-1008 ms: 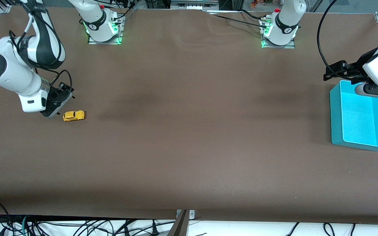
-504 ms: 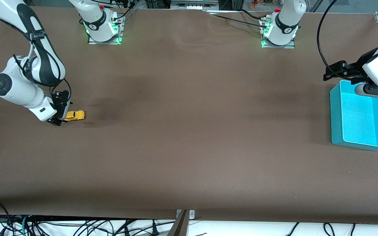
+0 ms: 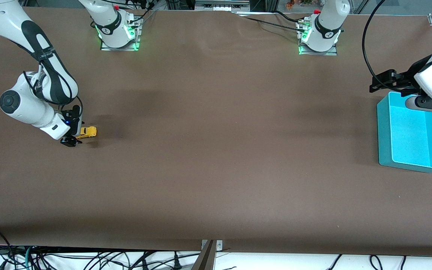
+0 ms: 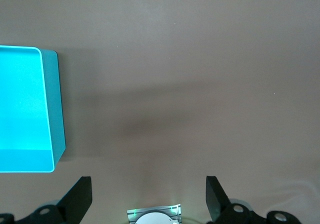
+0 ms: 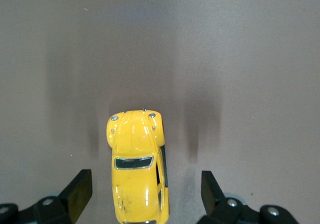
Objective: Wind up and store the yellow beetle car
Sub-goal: 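Close the right gripper on the yellow car and lift it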
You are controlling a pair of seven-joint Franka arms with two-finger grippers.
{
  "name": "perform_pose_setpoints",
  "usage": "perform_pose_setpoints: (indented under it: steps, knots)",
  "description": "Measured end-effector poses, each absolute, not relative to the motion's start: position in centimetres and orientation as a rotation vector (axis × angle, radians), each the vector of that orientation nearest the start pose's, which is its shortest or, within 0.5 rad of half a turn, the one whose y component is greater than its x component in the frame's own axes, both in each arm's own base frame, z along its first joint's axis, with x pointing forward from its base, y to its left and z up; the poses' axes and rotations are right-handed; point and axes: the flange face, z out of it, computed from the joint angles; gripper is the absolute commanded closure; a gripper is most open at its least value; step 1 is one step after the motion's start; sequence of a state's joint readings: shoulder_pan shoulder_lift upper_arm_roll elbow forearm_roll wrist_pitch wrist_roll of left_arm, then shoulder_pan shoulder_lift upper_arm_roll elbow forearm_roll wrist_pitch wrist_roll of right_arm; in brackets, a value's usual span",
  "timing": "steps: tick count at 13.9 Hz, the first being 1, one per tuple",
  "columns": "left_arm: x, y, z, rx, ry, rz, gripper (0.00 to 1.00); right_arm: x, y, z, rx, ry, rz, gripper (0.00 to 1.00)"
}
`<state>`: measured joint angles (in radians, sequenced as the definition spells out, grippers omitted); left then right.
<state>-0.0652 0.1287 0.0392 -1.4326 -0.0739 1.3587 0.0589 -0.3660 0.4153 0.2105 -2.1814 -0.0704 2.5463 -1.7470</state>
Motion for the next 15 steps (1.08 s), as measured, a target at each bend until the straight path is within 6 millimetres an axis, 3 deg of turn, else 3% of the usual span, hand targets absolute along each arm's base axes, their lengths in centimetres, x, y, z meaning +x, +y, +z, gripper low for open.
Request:
perform_pose_setpoints:
  steps: [1,5,6,10,15]
  knots:
    - [57.0,-2.5,60.0,-3.194,0.148,0.323,0.0,55.0,-8.3,19.7,2.187,2.337,0.025,0.54]
    - [57.0,-2.5,60.0,-3.194,0.148,0.323,0.0,54.9,-8.3,19.8,2.186,2.339,0.021,0.95]
    - [57.0,-2.5,60.0,-3.194,0.148,0.323,0.0,55.0,-8.3,20.0,2.183,2.338,0.024,1.0]
    - [57.0,-2.5,60.0,-3.194,0.196,0.322,0.0,55.1,-7.2,20.0,2.167,2.359,0.033,1.0]
    - [57.0,-2.6,60.0,-3.193,0.301,0.318,0.0,55.7,-1.8,20.5,2.173,2.375,0.08,1.0]
